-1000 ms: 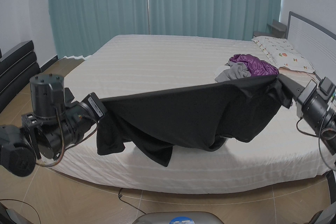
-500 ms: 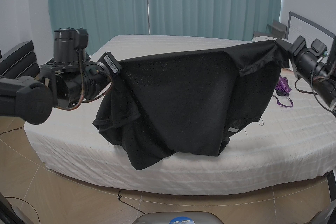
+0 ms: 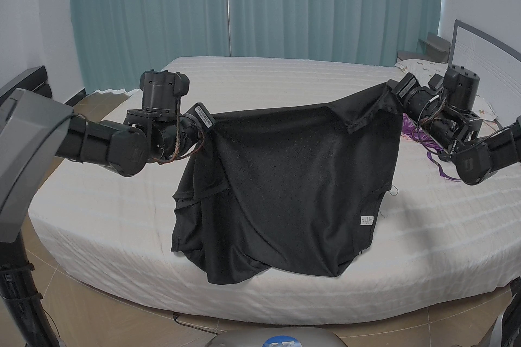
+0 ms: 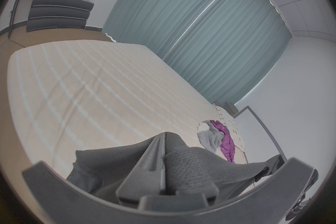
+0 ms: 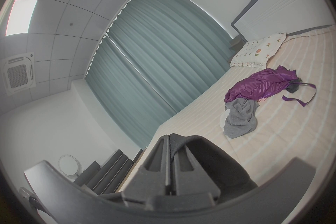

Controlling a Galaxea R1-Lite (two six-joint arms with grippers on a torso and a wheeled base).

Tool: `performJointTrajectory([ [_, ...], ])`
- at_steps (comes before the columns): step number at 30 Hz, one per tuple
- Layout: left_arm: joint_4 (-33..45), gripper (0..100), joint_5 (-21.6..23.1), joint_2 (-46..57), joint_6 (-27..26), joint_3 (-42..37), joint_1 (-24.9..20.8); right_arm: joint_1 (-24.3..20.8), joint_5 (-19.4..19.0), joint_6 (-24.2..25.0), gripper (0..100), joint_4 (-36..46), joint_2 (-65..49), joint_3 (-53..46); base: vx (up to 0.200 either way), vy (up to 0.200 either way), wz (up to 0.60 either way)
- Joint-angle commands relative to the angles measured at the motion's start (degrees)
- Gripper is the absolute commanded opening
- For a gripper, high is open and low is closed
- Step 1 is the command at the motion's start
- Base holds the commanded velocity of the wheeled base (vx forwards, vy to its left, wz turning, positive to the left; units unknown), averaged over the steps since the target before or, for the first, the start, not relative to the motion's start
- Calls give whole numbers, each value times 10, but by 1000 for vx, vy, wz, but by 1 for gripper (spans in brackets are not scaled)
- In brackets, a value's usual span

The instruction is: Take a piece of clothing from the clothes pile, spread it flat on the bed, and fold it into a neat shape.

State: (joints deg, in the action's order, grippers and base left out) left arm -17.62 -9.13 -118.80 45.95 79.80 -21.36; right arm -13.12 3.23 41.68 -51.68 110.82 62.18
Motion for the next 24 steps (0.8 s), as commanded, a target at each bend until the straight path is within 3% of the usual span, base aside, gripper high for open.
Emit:
performJointTrajectory([
  [1,-3,0,3,-82,2,48,10,2,-1,-2,0,-22,74,10,200,0,0],
  [4,-5,0,3,-107,1,56,9,0,-1,-3,0,-38,98,8,200,0,0],
  [23,-69,0,-2,-214,10,69,7,-9,-1,-4,0,-109,243,37,0,0,0],
  [24,-69,100,-2,-214,10,69,7,-9,-1,-4,0,-109,243,37,0,0,0],
])
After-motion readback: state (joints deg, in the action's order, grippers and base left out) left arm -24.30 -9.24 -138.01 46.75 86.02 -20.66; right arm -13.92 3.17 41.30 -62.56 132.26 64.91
